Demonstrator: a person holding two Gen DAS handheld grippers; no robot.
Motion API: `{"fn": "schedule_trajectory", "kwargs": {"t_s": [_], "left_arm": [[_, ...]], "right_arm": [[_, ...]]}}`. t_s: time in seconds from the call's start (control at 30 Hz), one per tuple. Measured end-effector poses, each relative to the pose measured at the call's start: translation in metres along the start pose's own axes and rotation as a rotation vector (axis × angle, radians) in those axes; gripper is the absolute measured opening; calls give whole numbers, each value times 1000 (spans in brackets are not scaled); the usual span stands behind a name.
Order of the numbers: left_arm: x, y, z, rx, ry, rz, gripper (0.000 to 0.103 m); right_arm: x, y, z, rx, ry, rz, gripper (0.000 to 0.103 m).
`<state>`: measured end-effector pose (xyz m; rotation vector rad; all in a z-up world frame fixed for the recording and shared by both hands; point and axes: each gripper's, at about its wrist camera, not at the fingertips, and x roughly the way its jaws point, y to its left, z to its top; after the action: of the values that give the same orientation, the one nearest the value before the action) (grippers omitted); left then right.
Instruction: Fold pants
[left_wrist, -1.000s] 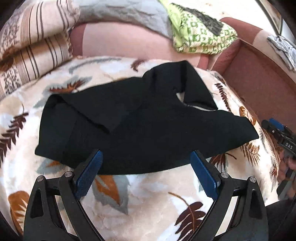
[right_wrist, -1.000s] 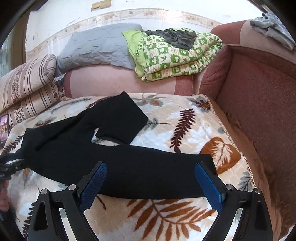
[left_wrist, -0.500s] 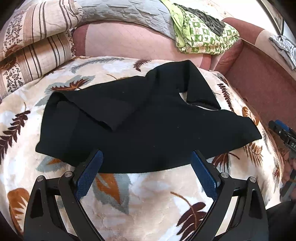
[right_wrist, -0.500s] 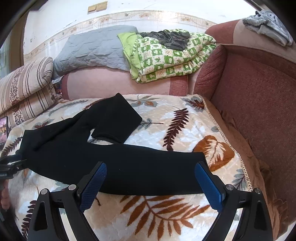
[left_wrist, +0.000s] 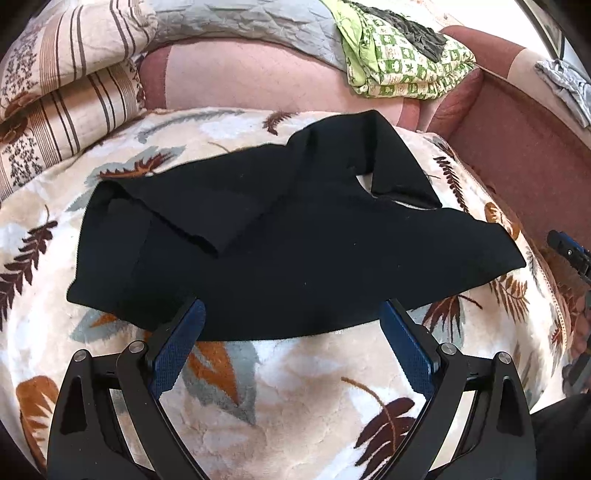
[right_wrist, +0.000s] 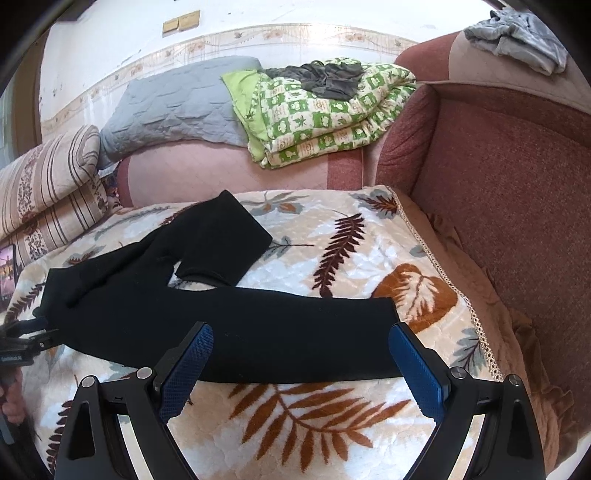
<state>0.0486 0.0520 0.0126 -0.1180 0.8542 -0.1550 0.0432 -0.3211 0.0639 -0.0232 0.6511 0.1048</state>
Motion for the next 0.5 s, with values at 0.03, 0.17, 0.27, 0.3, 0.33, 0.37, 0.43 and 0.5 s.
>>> {"fn": "schedule_trajectory", "kwargs": {"t_s": [0.03,0.17,0.27,0.3,0.33,0.37,0.43,0.5], "left_arm": [[-2,0,0,12,-13,12,96],[-5,-1,-2,51,-40,58,96],[-6,5,0,18,-30,65,96],[-9,7,1,6,-34,71,96],[-11,8,1,1,-48,78,96],[-13,9,0,0,-57,97,96],[-14,12,-1,-6,-54,124,96],[-14,16,-1,-20,-51,150,96]], "right_arm": [[-1,1,0,-1,-3,3,95],[-3,6,0,-8,-1,12,95],[-7,8,-1,-16,-4,8,95],[-9,7,-1,-11,-8,9,95],[-11,6,-2,-8,-10,9,95],[-12,4,-2,-5,-11,6,95],[-13,0,-3,5,-9,-5,95],[-8,-6,-5,20,13,-41,95]]}}
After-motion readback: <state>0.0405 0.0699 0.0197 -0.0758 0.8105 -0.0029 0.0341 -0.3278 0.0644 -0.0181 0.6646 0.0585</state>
